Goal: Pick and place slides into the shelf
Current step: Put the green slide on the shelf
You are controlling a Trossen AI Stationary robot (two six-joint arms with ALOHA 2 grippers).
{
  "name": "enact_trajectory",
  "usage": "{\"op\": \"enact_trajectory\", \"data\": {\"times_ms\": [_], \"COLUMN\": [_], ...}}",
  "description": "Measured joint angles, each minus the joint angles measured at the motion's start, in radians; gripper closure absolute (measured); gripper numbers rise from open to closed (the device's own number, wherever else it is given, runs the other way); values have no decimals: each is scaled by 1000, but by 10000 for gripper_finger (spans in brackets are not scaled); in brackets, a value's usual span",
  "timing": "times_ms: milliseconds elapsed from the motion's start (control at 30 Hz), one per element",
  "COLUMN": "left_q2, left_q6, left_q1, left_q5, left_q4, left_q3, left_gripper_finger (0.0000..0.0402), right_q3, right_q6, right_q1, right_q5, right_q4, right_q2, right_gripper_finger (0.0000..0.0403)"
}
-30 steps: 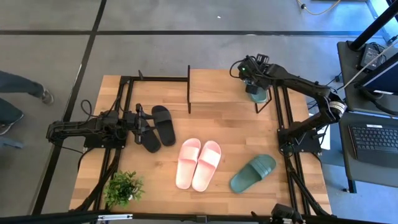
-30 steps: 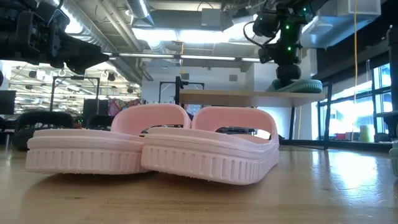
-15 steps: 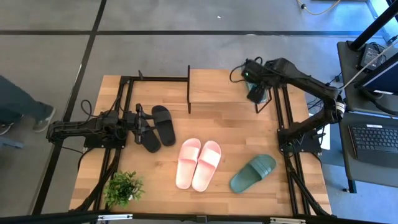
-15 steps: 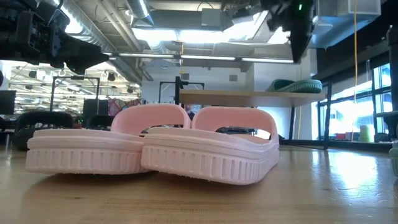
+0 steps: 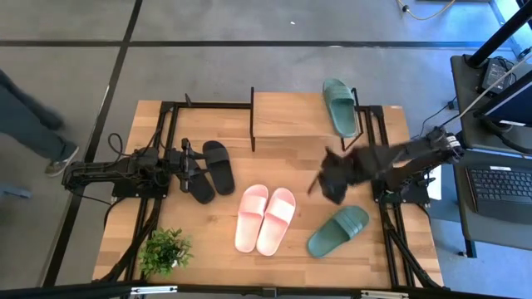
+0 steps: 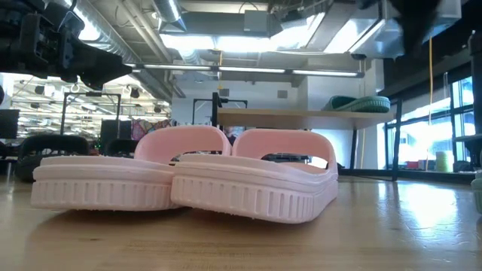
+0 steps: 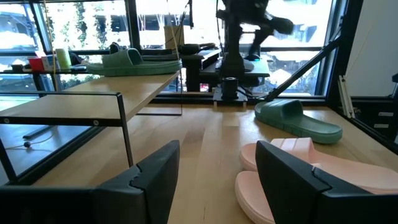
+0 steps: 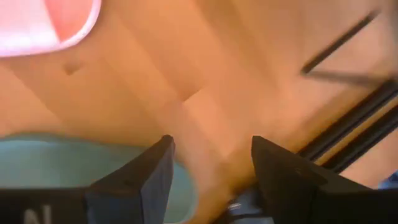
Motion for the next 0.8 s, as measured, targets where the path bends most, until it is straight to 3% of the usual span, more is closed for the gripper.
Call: {"op": "enact_trajectory", "data": {"times_ms": [133, 333, 533, 800], "left_q2": [0, 0, 0, 0], "left_q6": [0, 0, 1, 1], "left_q1": [0, 0, 0, 0], "left_q5": [0, 0, 0, 0], "left_q4": [0, 0, 2, 1], "left_q3": [0, 0, 0, 0], "left_gripper_finger": [198, 198, 198, 198], "right_q3": [-125, -246, -226, -112], "right_q6": [232, 372, 415, 385], "right_q1": [159, 282, 295, 294], "right_q5": [-38, -63, -183, -215], "right_q4": [123, 275, 273, 204], "right_q2": [1, 57, 215, 382], "right_gripper_finger": [189, 189, 189, 189]}}
